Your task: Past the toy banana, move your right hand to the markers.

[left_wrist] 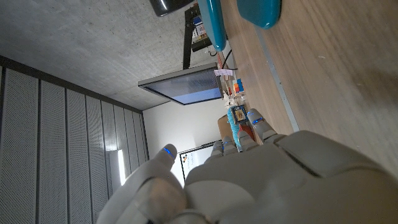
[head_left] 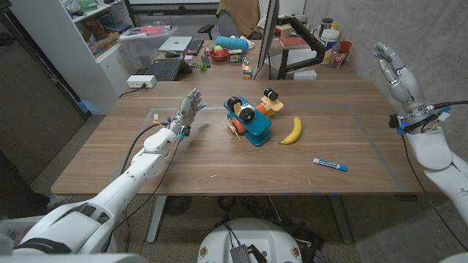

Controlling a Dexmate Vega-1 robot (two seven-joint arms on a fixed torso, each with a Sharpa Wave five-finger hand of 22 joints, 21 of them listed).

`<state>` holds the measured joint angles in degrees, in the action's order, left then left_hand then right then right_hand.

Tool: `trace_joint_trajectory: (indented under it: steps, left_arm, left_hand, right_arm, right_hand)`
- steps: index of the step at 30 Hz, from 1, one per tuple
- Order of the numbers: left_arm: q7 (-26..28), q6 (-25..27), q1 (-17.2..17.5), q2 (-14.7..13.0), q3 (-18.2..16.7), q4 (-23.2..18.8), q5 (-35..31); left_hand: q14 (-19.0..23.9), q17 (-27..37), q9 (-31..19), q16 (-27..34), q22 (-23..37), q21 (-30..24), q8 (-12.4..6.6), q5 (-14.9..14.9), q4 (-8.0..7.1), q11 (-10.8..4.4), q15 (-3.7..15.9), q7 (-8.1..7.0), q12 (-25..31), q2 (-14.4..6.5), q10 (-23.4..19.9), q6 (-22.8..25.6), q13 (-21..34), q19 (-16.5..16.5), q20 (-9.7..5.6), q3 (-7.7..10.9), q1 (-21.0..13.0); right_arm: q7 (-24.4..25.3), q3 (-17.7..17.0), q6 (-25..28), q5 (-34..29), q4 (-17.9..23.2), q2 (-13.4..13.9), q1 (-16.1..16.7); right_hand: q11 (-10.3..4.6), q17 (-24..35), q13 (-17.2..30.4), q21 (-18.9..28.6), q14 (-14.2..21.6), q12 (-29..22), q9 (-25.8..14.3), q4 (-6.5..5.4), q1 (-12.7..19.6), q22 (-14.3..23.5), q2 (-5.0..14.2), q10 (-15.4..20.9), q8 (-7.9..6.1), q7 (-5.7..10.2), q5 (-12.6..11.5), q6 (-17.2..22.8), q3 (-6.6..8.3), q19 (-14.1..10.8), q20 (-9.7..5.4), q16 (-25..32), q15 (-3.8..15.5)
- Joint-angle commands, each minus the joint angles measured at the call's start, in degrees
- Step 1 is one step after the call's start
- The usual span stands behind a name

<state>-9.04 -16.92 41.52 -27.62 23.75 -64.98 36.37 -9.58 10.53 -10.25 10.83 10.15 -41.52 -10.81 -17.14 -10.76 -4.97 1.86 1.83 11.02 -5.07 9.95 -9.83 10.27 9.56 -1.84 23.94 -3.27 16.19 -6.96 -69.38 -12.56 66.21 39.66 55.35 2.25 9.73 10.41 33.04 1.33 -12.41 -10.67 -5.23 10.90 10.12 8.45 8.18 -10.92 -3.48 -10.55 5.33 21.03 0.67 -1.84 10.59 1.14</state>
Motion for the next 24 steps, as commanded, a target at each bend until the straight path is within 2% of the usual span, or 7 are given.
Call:
trace_joint_trajectory:
  steps: [1, 13, 24]
  left_arm:
    - [-0.5, -0.1, -0.7, 0.3, 0.3, 1.0, -0.2]
    - [-1.0, 0.0, -1.4, 0.5, 0.5, 1.8, -0.4]
    - [-1.4, 0.2, -1.9, 0.6, 0.7, 2.4, -0.5]
  left_hand:
    - [-2.4, 0.1, -0.3, 0.4, 0.2, 0.2, -0.25, -0.2, 0.14, 0.45, 0.61, -0.14, 0.2, -5.2, 3.4, -8.4, 0.2, 4.8, -4.14, 0.5, 0.7]
    - [-2.3, 0.1, -0.3, 0.4, 0.2, 0.4, -0.26, -0.2, 0.14, 0.31, 0.57, -0.2, 0.2, -5.2, 3.4, -8.4, 0.2, 4.7, -4.09, 0.61, 0.8]
    - [-2.4, 0.1, -0.3, 0.4, 0.2, 0.5, -0.28, -0.2, 0.14, 0.23, 0.64, -0.21, 0.2, -5.2, 3.3, -8.3, 0.2, 4.7, -4.01, 0.67, 0.8]
  right_arm:
    - [-1.3, -4.6, -2.6, -1.4, 0.8, -0.7, 1.7]
    - [-5.4, -9.3, -5.5, -0.7, 2.0, -2.5, 3.1]
    - [-10.1, -14.2, -9.2, -2.2, 1.6, -5.5, 2.4]
  right_hand:
    - [-0.34, 0.2, 0.1, -0.1, 0.3, 0.2, 0.0, 0.08, 0.3, 0.2, 0.58, 0.4, -0.13, 0.23, 0.1, 0.5, -0.31, -0.5, -5.0, 0.1, 0.18]
    - [-0.34, 0.2, 0.1, -0.3, 0.3, 0.2, -0.1, 0.01, 0.3, 0.2, 0.67, 0.5, -0.12, 0.22, 0.1, 0.6, -0.43, -0.7, -4.98, 0.2, 0.23]
    - [-0.24, 0.2, 0.1, -0.4, 0.4, 0.2, -0.1, -0.07, 0.1, 0.2, 0.56, 0.6, -0.14, 0.15, 0.1, 0.7, -0.62, -0.8, -4.94, 0.2, 0.15]
